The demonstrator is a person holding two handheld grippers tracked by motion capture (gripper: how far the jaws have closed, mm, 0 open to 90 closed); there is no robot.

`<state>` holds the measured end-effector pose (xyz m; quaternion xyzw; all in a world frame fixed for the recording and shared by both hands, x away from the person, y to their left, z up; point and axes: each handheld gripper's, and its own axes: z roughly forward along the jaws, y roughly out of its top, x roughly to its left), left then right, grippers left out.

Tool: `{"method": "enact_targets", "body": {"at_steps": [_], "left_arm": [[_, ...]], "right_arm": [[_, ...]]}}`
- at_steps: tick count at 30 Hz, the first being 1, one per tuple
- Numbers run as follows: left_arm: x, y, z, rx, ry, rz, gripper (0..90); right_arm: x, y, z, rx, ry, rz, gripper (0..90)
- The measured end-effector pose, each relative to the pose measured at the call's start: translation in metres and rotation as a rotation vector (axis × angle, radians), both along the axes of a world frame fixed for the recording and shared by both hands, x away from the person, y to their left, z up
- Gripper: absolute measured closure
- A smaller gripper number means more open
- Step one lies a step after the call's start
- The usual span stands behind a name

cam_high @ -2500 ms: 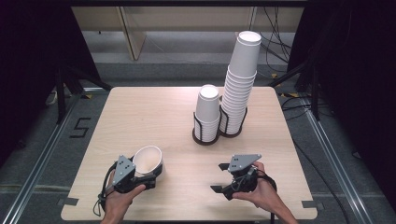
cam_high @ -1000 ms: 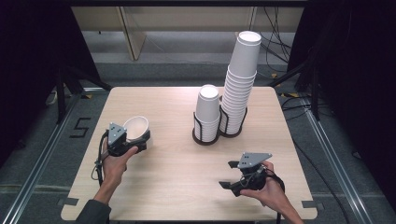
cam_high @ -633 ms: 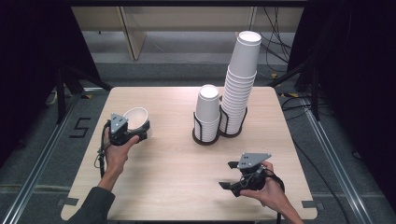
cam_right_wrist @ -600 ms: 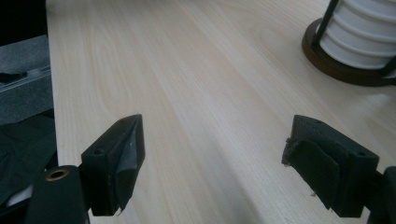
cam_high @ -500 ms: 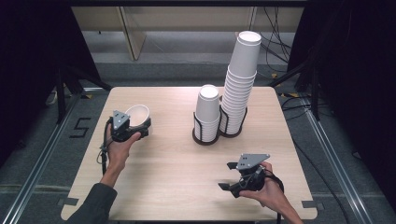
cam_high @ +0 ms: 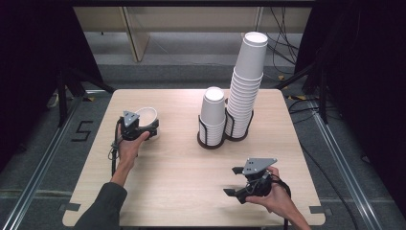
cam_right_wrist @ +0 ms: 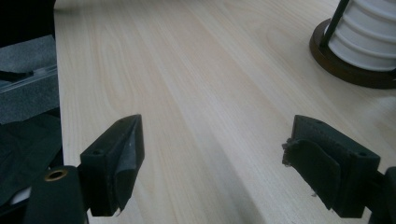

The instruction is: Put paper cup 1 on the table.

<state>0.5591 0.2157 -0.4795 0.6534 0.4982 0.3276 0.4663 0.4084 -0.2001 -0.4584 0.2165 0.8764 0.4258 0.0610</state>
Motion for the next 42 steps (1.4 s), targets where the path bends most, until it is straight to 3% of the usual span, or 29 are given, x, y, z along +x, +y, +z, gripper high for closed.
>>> {"method": "enact_targets", "body": {"at_steps": [6, 10, 26, 29, 35, 42], "left_arm": [[0.002, -0.006, -0.006, 0.049, -0.034, -0.026, 8.5], [0.001, -0.006, -0.008, 0.092, -0.023, -0.038, 8.8], [-0.009, 0.001, -0.017, 0.090, 0.028, -0.073, 13.1], [-0.012, 0.002, -0.015, 0.104, 0.060, -0.062, 13.4], [-0.017, 0.008, -0.014, 0.090, 0.071, -0.057, 13.5], [-0.019, 0.011, -0.013, 0.112, 0.114, -0.055, 14.0]], "right_arm": [[0.001, 0.000, -0.001, 0.000, -0.012, 0.010, 19.6], [0.001, 0.001, -0.001, 0.002, -0.007, 0.011, 19.6], [0.000, 0.000, -0.001, -0.004, 0.004, 0.014, 19.6], [0.000, 0.000, -0.001, -0.003, -0.003, 0.013, 19.5], [0.000, -0.001, 0.000, -0.003, 0.012, 0.005, 19.4], [0.000, -0.001, 0.000, -0.002, 0.007, 0.008, 19.4]]}}
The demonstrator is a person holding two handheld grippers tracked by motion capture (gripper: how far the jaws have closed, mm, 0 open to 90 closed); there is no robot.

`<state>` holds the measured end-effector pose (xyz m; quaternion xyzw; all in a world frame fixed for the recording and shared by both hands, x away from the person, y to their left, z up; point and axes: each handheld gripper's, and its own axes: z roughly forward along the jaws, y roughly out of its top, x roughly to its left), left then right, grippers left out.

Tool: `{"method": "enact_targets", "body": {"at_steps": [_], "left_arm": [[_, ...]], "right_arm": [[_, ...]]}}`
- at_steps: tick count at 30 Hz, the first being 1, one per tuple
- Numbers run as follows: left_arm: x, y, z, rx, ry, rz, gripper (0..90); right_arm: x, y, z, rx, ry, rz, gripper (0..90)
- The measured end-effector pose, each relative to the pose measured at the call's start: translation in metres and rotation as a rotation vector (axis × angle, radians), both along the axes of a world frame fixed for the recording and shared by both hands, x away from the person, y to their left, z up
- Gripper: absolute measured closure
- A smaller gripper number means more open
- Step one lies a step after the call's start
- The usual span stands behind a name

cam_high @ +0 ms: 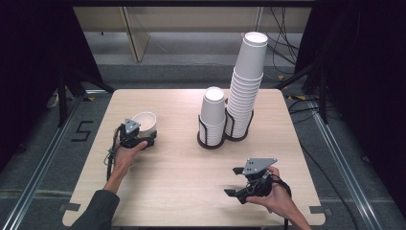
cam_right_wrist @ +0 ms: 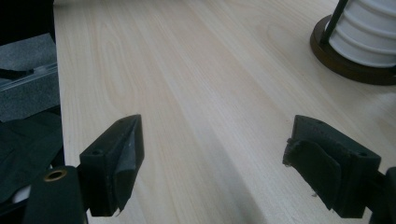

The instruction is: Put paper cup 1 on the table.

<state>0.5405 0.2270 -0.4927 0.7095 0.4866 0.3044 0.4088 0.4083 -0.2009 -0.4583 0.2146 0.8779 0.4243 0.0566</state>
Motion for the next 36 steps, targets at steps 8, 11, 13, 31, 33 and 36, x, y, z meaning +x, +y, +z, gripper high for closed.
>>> {"method": "enact_targets", "body": {"at_steps": [8, 11, 13, 31, 33, 36], "left_arm": [[-0.004, 0.004, -0.001, 0.007, 0.009, 0.016, 14.1], [-0.005, 0.006, -0.003, 0.001, 0.028, 0.008, 14.3], [-0.007, 0.006, -0.004, -0.004, 0.028, 0.014, 14.3], [-0.065, 0.008, 0.022, -0.104, -0.030, -0.007, 14.4], [-0.078, 0.006, 0.028, -0.117, -0.045, -0.022, 14.4], [-0.093, 0.003, 0.032, -0.135, -0.055, -0.036, 14.4]], "right_arm": [[0.000, 0.000, 0.001, 0.000, -0.005, -0.002, 19.4], [0.000, 0.000, 0.001, 0.000, -0.005, 0.004, 19.5], [0.000, 0.000, 0.001, 0.004, -0.005, -0.005, 19.5], [0.003, -0.009, 0.004, 0.024, -0.024, -0.076, 19.2], [0.005, -0.012, 0.004, 0.028, -0.027, -0.092, 19.2], [0.005, -0.013, 0.004, 0.028, -0.024, -0.108, 19.2]]}}
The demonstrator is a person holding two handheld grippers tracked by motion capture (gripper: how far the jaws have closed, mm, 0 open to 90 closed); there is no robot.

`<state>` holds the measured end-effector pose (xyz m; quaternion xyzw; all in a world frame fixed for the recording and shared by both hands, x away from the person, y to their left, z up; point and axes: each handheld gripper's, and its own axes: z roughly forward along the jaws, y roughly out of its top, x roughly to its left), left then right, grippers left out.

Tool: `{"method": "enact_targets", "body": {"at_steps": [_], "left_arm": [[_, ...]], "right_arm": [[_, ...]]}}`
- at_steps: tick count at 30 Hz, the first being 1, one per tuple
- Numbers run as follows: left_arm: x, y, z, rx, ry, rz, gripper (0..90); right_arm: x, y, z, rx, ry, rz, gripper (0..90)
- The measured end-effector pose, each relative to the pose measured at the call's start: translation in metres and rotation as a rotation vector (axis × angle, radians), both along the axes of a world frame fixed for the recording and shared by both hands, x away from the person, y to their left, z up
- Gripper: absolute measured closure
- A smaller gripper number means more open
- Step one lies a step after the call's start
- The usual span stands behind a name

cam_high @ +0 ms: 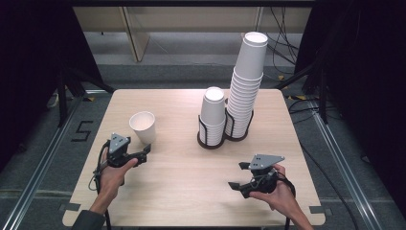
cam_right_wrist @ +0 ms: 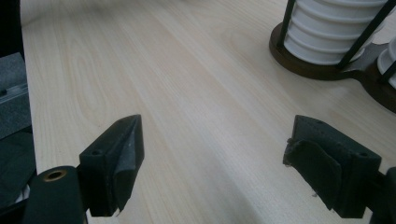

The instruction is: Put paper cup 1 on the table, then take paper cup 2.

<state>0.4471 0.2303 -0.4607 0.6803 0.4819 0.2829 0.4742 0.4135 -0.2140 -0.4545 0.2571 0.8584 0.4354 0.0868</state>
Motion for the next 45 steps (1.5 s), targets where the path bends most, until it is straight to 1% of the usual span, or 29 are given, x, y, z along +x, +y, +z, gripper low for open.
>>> {"method": "enact_targets", "body": {"at_steps": [3, 4, 7, 10, 12, 14, 15, 17, 18, 20, 21, 22, 23, 25, 26, 28, 30, 31, 33, 35, 36, 37, 38, 39, 40, 41, 42, 44, 45], "left_arm": [[-0.017, -0.004, 0.004, -0.030, -0.031, -0.006, 14.4], [-0.020, -0.004, 0.005, -0.029, -0.030, -0.010, 14.4], [-0.033, -0.010, 0.006, -0.016, -0.054, -0.033, 14.4], [-0.044, -0.015, 0.004, -0.036, -0.069, -0.058, 14.4], [-0.053, -0.019, 0.001, -0.043, -0.086, -0.070, 14.3], [-0.061, -0.025, -0.003, -0.033, -0.082, -0.087, 14.4], [-0.064, -0.028, -0.006, -0.039, -0.092, -0.101, 14.4], [-0.071, -0.032, -0.009, -0.024, -0.075, -0.110, 14.3], [-0.074, -0.034, -0.011, -0.023, -0.073, -0.120, 14.4], [-0.079, -0.040, -0.015, -0.024, -0.076, -0.147, 14.3], [-0.082, -0.042, -0.016, -0.013, -0.065, -0.151, 14.4], [-0.083, -0.044, -0.017, -0.014, -0.066, -0.155, 14.4], [-0.086, -0.047, -0.018, -0.004, -0.069, -0.164, 14.4], [-0.089, -0.050, -0.020, 0.006, -0.076, -0.182, 14.4], [-0.090, -0.052, -0.021, 0.010, -0.076, -0.195, 14.4], [-0.092, -0.054, -0.021, 0.006, -0.077, -0.202, 14.4], [-0.096, -0.056, -0.022, 0.003, -0.075, -0.198, 14.4], [-0.097, -0.057, -0.023, 0.002, -0.075, -0.204, 14.3], [-0.100, -0.059, -0.025, 0.017, -0.057, -0.221, 14.4], [-0.102, -0.062, -0.027, 0.011, -0.067, -0.228, 14.4], [-0.104, -0.063, -0.027, 0.026, -0.057, -0.229, 14.4], [-0.103, -0.064, -0.028, 0.027, -0.061, -0.239, 14.3], [-0.104, -0.066, -0.029, 0.024, -0.059, -0.238, 14.3], [-0.103, -0.066, -0.029, 0.026, -0.062, -0.243, 14.4], [-0.102, -0.067, -0.030, 0.017, -0.073, -0.245, 14.4], [-0.102, -0.066, -0.030, 0.017, -0.074, -0.243, 14.4], [-0.101, -0.066, -0.030, 0.018, -0.075, -0.245, 14.4], [-0.102, -0.065, -0.030, 0.028, -0.066, -0.240, 14.4], [-0.102, -0.064, -0.030, 0.032, -0.057, -0.235, 14.4]], "right_arm": [[0.000, -0.001, 0.001, 0.000, -0.008, -0.014, 19.3], [0.001, -0.002, 0.001, -0.004, -0.026, -0.017, 19.4], [0.001, -0.002, 0.000, 0.000, 0.000, -0.024, 20.1], [0.000, -0.002, -0.001, 0.001, 0.000, -0.039, 20.0], [0.002, -0.003, -0.002, -0.007, -0.014, -0.039, 19.9], [0.002, -0.003, -0.003, -0.013, -0.014, -0.045, 19.8], [0.002, -0.004, -0.003, -0.014, -0.019, -0.041, 19.9], [0.002, -0.004, -0.003, -0.014, -0.031, -0.036, 19.8], [0.001, -0.004, -0.003, -0.010, -0.014, -0.047, 19.8], [0.000, -0.003, -0.003, -0.006, -0.004, -0.051, 19.8], [0.001, -0.004, -0.003, -0.011, -0.025, -0.046, 19.8], [0.001, -0.005, -0.002, -0.009, -0.030, -0.050, 19.8], [0.000, -0.005, -0.002, -0.001, -0.008, -0.060, 19.8], [0.002, -0.007, 0.000, 0.000, -0.026, -0.073, 19.7], [0.001, -0.008, 0.001, 0.006, -0.018, -0.081, 19.7], [0.003, -0.010, 0.004, 0.020, -0.033, -0.103, 19.6], [0.004, -0.013, 0.008, 0.029, -0.025, -0.124, 19.0], [0.007, -0.016, 0.011, 0.028, -0.059, -0.135, 19.0], [0.009, -0.019, 0.017, 0.045, -0.053, -0.168, 18.6], [0.013, -0.022, 0.026, 0.064, -0.053, -0.200, 18.3], [0.016, -0.023, 0.029, 0.080, -0.058, -0.205, 18.2], [0.018, -0.026, 0.036, 0.080, -0.069, -0.230, 18.2], [0.020, -0.028, 0.040, 0.091, -0.081, -0.236, 18.2], [0.022, -0.030, 0.045, 0.100, -0.070, -0.247, 18.2], [0.025, -0.032, 0.049, 0.101, -0.101, -0.241, 18.1], [0.026, -0.033, 0.054, 0.105, -0.101, -0.255, 18.2], [0.030, -0.036, 0.061, 0.113, -0.128, -0.270, 18.1], [0.036, -0.038, 0.071, 0.133, -0.141, -0.276, 18.1], [0.039, -0.040, 0.077, 0.141, -0.167, -0.290, 18.0]]}}
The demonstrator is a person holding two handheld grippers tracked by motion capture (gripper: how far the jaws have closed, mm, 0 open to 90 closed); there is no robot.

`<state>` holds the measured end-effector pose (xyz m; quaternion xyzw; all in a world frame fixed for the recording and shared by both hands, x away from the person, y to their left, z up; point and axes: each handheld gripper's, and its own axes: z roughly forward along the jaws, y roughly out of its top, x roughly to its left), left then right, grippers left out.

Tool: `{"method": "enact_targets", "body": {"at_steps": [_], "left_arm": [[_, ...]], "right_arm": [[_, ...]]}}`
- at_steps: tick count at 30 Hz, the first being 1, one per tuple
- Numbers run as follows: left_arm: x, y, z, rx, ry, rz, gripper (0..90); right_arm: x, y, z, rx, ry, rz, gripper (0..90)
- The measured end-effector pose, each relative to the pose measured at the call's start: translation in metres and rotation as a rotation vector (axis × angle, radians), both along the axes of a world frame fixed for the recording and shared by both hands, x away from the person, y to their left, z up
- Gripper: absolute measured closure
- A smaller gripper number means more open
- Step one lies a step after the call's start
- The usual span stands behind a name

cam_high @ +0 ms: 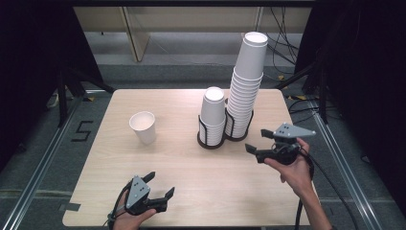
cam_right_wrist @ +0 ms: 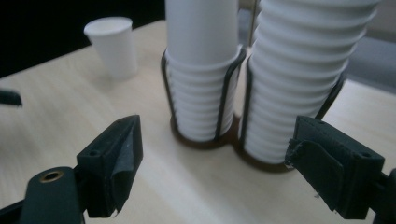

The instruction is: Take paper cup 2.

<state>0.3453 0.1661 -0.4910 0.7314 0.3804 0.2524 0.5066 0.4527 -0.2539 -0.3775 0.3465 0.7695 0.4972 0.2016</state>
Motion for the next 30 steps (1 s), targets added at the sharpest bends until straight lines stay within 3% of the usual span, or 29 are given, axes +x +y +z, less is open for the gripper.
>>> {"method": "enact_targets", "body": {"at_steps": [6, 9, 10, 12, 18, 19, 26, 30], "left_arm": [[0.000, -0.001, -0.001, -0.003, 0.004, -0.010, 14.4], [0.000, -0.001, 0.000, -0.004, 0.004, -0.009, 14.4], [0.001, -0.002, -0.002, -0.013, -0.006, -0.014, 14.4], [0.001, -0.001, -0.001, 0.007, 0.007, -0.018, 14.4], [0.002, -0.001, -0.001, -0.004, 0.003, -0.025, 14.4], [0.002, -0.001, -0.001, -0.003, 0.002, -0.024, 14.4], [0.001, -0.001, 0.000, 0.000, 0.004, -0.028, 14.4], [0.002, -0.001, 0.000, 0.001, 0.002, -0.026, 14.4]], "right_arm": [[0.024, -0.006, 0.037, 0.037, -0.038, -0.060, 16.2], [0.037, -0.007, 0.052, 0.071, -0.012, -0.067, 15.8], [0.042, -0.008, 0.057, 0.073, -0.013, -0.070, 15.8], [0.051, -0.009, 0.068, 0.065, -0.042, -0.080, 15.7], [0.070, -0.004, 0.102, 0.066, -0.051, -0.095, 15.7], [0.073, -0.003, 0.106, 0.063, -0.072, -0.089, 15.7], [0.094, 0.006, 0.126, 0.056, -0.072, -0.130, 15.7], [0.106, 0.009, 0.134, 0.091, -0.061, -0.134, 15.7]]}}
